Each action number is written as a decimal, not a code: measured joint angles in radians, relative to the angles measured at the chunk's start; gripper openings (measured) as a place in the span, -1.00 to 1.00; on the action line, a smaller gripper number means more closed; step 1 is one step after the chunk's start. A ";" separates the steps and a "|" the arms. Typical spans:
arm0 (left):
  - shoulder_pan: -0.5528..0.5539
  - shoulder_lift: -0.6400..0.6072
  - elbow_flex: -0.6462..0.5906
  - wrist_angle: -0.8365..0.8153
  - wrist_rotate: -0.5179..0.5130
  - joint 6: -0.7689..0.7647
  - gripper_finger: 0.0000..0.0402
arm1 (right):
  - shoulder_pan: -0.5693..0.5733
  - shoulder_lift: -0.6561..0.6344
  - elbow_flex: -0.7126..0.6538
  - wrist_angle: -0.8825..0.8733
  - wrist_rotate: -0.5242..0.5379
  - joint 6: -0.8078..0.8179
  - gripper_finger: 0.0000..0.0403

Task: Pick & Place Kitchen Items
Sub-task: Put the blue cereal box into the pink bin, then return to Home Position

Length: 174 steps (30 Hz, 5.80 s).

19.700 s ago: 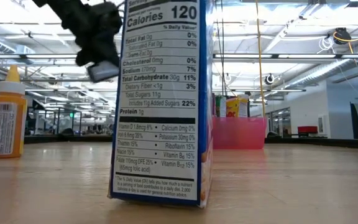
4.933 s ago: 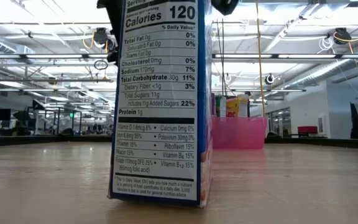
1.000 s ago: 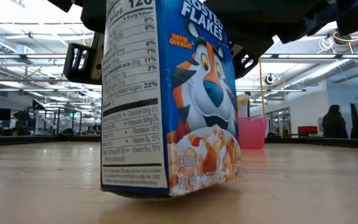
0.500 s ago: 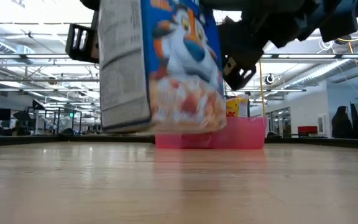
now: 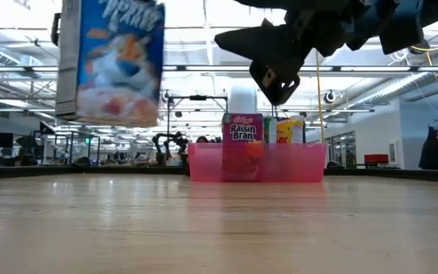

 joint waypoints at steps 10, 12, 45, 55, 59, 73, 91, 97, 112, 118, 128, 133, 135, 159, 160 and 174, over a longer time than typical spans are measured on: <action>0.193 -0.164 0.000 -0.081 -0.134 0.054 -1.00 | 0.000 -0.001 0.000 0.087 0.002 0.004 -0.29; 0.231 -0.175 0.000 -0.095 -0.142 0.083 -1.00 | 0.000 -0.001 0.000 0.112 0.002 0.004 -0.29; 0.651 0.094 0.000 0.242 -0.037 0.148 -1.00 | -0.065 -0.003 0.000 0.359 0.007 -0.027 -0.29; 0.665 0.178 -0.002 0.248 -0.010 0.142 -0.99 | -0.070 -0.003 0.000 0.360 0.005 -0.027 -0.29; 0.663 0.175 -0.001 0.265 -0.008 0.145 -0.99 | -0.078 -0.003 0.000 0.360 0.006 -0.027 -0.29; 0.656 0.173 -0.001 0.264 -0.025 0.201 -0.37 | -0.083 -0.003 0.000 0.359 0.006 -0.024 -0.29; 0.669 0.172 -0.001 0.444 0.246 0.305 0.22 | -0.089 -0.003 0.000 0.360 0.005 -0.015 -0.29; 0.690 0.148 -0.001 0.459 0.272 0.344 0.23 | -0.116 -0.024 0.000 0.344 0.002 0.043 -0.29; 0.454 -0.296 0.000 -0.088 -0.329 0.694 0.23 | -0.241 -0.703 -0.504 0.142 0.215 0.081 -0.29; 0.237 -0.476 -0.001 -0.277 -0.571 0.710 0.23 | -0.241 -0.995 -0.747 0.245 0.287 0.159 -0.29; -0.054 -0.774 -0.340 -0.163 -0.856 0.533 0.22 | -0.241 -1.297 -0.885 0.127 0.295 -0.017 -0.28; -0.129 -0.868 -0.539 -0.026 -0.876 0.493 0.22 | -0.243 -1.373 -0.886 0.005 0.393 -0.072 -0.29; -0.155 -0.900 -0.606 -0.021 -0.942 0.435 0.23 | -0.246 -1.404 -0.887 -0.056 0.393 -0.079 -0.28; -0.400 -0.877 -1.032 0.416 -1.062 0.305 0.23 | -0.246 -1.666 -0.889 -0.320 0.601 -0.485 -0.28; -0.400 -0.864 -1.032 0.416 -1.072 0.308 0.22 | -0.245 -1.667 -0.890 -0.343 0.601 -0.488 -0.28; -0.400 -0.798 -1.032 0.427 -1.133 0.567 0.22 | -0.240 -1.657 -0.890 -0.581 0.575 -0.378 -0.28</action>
